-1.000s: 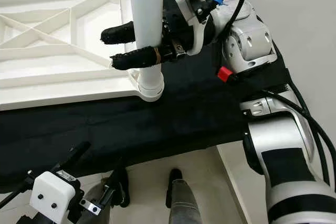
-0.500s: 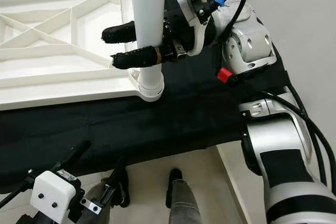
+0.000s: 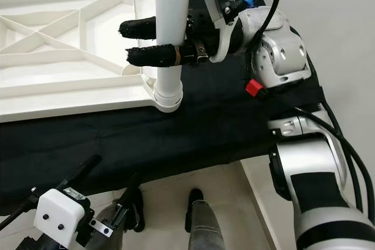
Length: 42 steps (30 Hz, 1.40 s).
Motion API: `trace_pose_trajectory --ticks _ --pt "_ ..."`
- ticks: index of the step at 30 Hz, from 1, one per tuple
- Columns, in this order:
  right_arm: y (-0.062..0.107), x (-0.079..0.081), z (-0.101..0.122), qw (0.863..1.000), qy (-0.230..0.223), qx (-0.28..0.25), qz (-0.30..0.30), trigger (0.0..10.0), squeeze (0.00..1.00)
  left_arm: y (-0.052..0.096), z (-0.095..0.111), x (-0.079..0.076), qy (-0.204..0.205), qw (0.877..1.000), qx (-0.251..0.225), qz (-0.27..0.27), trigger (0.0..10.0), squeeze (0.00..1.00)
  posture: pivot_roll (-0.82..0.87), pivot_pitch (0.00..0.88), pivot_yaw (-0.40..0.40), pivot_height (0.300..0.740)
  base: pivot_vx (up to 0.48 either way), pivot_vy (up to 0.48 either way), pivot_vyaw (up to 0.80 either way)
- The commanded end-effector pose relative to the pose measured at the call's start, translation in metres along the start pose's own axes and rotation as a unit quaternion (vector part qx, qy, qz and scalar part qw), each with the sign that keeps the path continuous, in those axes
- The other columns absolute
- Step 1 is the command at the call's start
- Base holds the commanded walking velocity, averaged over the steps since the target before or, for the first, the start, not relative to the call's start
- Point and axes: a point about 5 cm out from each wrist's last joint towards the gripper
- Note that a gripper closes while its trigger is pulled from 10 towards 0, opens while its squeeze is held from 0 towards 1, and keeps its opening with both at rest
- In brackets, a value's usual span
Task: Building children table
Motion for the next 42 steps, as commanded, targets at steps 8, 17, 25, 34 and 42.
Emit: trace_pose_trajectory --ticks 8,17,25,34,42 --pt "0.005 0.006 -0.019 0.998 -0.024 0.045 -0.046 10.0 0.00 0.001 -0.008 -0.001 0.007 1.000 0.020 -0.001 10.0 0.00 0.04 0.439 -0.035 0.740 0.000 0.000 0.00" --pt "0.003 0.007 -0.022 0.995 -0.026 0.057 -0.083 10.0 0.00 0.000 -0.009 0.000 0.006 1.000 0.019 -0.001 10.0 0.00 0.04 0.436 -0.034 0.740 0.000 0.000 0.00" --pt "0.000 0.003 -0.026 0.989 -0.028 0.072 -0.126 10.0 0.00 -0.001 -0.009 0.000 0.006 1.000 0.018 -0.001 10.0 0.00 0.04 0.435 -0.035 0.740 0.000 0.000 0.00" --pt "-0.001 0.005 -0.025 0.985 -0.029 0.079 -0.153 10.0 0.00 -0.001 -0.009 0.001 0.005 1.000 0.018 0.000 10.0 0.00 0.03 0.431 -0.027 0.740 0.000 0.000 0.00" --pt "0.001 0.006 -0.027 0.975 -0.034 0.089 -0.200 10.0 0.00 -0.002 -0.010 0.003 0.003 1.000 0.018 0.000 10.0 0.00 0.03 0.427 -0.019 0.740 0.000 0.000 0.00"
Point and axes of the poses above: a point about 5 cm out from each wrist's last joint towards the gripper, its own y axis pointing back from the gripper into the wrist, its own z axis along the axis of the wrist's last joint, x = y × z, and after that the axes turned 7 degrees about y, right-handed
